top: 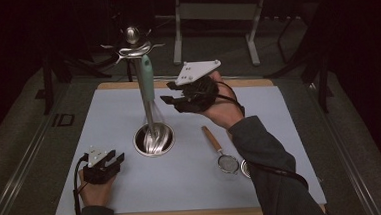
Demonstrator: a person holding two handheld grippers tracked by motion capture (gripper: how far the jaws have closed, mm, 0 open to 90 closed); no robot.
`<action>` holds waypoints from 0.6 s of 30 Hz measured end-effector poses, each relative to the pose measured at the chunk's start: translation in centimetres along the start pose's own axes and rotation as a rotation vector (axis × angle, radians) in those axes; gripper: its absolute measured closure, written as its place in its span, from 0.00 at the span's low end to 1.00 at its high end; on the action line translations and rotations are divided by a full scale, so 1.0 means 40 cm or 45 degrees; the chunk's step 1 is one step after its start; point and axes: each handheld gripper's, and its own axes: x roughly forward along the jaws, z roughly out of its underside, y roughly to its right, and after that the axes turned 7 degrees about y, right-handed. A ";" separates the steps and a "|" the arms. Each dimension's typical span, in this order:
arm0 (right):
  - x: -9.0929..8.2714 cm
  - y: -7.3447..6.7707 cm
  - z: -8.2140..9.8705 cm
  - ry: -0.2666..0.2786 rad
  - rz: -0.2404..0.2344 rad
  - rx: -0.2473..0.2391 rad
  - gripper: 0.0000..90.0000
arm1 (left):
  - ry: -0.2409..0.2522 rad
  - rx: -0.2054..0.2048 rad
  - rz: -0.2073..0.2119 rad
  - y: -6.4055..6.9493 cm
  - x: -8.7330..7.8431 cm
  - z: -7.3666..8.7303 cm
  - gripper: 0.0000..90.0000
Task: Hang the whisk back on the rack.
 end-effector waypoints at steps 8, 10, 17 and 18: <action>-0.031 0.017 0.034 -0.058 -0.044 0.036 0.66 | -0.001 -0.002 -0.001 -0.001 0.000 0.000 0.67; -0.037 0.022 0.048 -0.082 -0.036 0.044 0.66 | 0.001 -0.003 -0.004 0.000 0.000 0.000 0.66; -0.064 0.046 0.084 -0.132 -0.004 0.115 0.64 | 0.000 -0.004 -0.003 -0.001 0.000 0.000 0.66; -0.068 0.049 0.089 -0.140 -0.003 0.126 0.64 | 0.000 -0.006 -0.003 -0.001 0.000 0.000 0.66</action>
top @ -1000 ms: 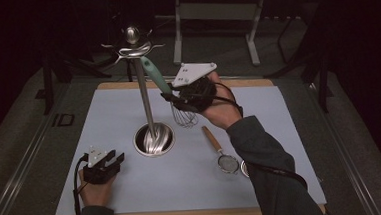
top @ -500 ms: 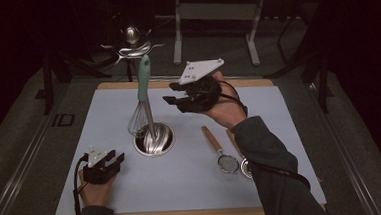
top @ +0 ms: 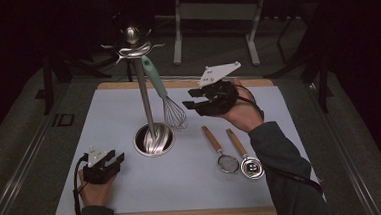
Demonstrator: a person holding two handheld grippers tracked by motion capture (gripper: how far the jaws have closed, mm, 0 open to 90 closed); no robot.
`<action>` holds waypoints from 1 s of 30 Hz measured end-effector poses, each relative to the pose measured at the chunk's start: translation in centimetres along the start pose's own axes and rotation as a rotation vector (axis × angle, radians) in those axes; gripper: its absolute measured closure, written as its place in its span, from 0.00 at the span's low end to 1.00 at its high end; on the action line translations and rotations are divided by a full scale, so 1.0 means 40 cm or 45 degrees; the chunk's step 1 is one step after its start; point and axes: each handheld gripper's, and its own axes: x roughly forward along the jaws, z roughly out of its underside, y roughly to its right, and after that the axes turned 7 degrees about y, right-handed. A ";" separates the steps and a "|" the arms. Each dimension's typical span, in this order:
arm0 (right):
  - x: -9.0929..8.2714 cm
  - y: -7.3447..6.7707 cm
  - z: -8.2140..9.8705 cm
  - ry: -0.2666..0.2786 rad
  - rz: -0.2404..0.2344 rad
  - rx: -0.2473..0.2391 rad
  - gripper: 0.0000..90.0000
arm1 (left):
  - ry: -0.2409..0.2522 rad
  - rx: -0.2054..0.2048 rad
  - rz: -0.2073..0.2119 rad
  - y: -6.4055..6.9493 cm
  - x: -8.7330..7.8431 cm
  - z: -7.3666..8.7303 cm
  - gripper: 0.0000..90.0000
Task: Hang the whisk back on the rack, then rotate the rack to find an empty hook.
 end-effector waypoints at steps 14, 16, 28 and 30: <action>-0.020 0.031 0.095 -0.111 0.053 0.067 0.64 | 0.008 -0.020 0.031 -0.004 -0.002 0.000 0.62; -0.020 0.032 0.106 -0.129 0.064 0.068 0.64 | 0.021 -0.046 0.048 -0.009 -0.004 0.000 0.62; -0.036 0.025 0.179 -0.172 0.116 0.126 0.60 | 0.226 -0.114 0.112 -0.002 -0.070 -0.075 0.71; -0.035 0.028 0.197 -0.187 0.126 0.141 0.60 | 0.251 -0.107 0.107 -0.002 -0.081 -0.092 0.71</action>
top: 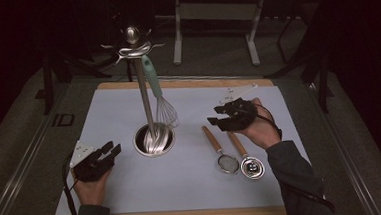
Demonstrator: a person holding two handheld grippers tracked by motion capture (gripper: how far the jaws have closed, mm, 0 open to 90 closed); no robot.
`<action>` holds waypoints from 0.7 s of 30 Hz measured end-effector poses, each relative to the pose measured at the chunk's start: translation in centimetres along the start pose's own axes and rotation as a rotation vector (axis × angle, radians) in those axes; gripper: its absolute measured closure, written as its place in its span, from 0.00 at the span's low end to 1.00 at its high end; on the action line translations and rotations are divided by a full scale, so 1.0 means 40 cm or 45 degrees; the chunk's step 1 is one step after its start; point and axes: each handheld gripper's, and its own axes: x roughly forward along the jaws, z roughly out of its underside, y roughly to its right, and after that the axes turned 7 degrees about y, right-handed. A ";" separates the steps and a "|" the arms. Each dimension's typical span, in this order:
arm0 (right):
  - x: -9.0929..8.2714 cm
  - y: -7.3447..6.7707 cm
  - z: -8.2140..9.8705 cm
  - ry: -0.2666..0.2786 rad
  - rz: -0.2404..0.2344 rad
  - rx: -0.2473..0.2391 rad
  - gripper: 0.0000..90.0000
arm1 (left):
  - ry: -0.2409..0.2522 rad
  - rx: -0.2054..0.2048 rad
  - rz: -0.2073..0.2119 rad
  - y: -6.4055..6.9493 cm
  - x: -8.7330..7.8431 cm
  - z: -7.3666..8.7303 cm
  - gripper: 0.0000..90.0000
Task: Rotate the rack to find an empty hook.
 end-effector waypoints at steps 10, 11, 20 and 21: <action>0.027 0.009 0.092 -0.009 0.069 0.013 0.61 | 0.192 0.026 0.090 0.031 -0.016 -0.119 0.77; 0.028 0.011 0.099 -0.007 0.073 0.021 0.61 | 0.217 0.014 0.112 0.034 -0.017 -0.130 0.79; 0.015 0.038 0.150 0.027 0.109 0.096 0.59 | 0.452 -0.005 0.184 0.072 -0.024 -0.199 0.91; 0.015 0.040 0.157 0.021 0.123 0.096 0.59 | 0.471 -0.007 0.188 0.075 -0.022 -0.205 0.92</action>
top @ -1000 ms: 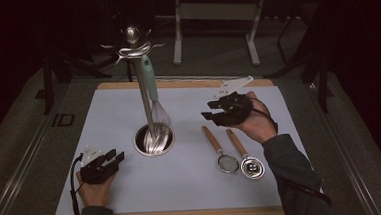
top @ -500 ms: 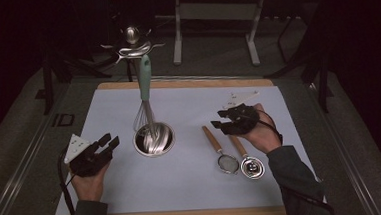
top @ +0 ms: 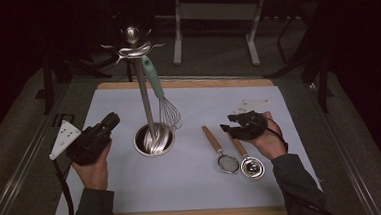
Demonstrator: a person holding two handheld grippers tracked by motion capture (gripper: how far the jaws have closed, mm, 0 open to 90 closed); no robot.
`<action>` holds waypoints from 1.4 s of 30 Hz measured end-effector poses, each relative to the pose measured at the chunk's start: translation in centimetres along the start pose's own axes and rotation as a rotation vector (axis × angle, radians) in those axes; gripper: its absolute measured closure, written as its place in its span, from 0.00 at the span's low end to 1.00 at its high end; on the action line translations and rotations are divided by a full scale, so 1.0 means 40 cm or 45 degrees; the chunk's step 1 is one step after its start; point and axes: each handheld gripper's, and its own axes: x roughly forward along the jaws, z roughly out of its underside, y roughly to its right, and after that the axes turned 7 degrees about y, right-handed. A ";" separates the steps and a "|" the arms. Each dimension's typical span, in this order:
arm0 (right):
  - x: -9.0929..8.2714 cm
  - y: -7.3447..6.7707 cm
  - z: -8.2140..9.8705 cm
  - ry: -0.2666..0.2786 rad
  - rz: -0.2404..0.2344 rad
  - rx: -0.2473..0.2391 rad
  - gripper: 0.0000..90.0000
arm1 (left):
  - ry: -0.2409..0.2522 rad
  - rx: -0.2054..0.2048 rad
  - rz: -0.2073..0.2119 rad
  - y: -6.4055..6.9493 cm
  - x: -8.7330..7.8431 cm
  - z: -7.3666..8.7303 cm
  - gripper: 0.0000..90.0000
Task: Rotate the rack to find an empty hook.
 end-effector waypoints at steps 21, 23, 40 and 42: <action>-0.036 0.001 0.180 -0.021 0.190 0.093 0.57 | 0.187 0.059 0.029 0.028 0.087 -0.110 1.00; -0.039 0.004 0.191 -0.013 0.199 0.123 0.57 | 0.201 0.069 0.036 0.034 0.094 -0.118 1.00; -0.059 0.017 0.231 0.021 0.238 0.201 0.57 | 0.316 0.144 0.097 0.102 0.135 -0.224 1.00; -0.060 0.017 0.233 0.021 0.237 0.201 0.57 | 0.314 0.154 0.093 0.106 0.140 -0.230 1.00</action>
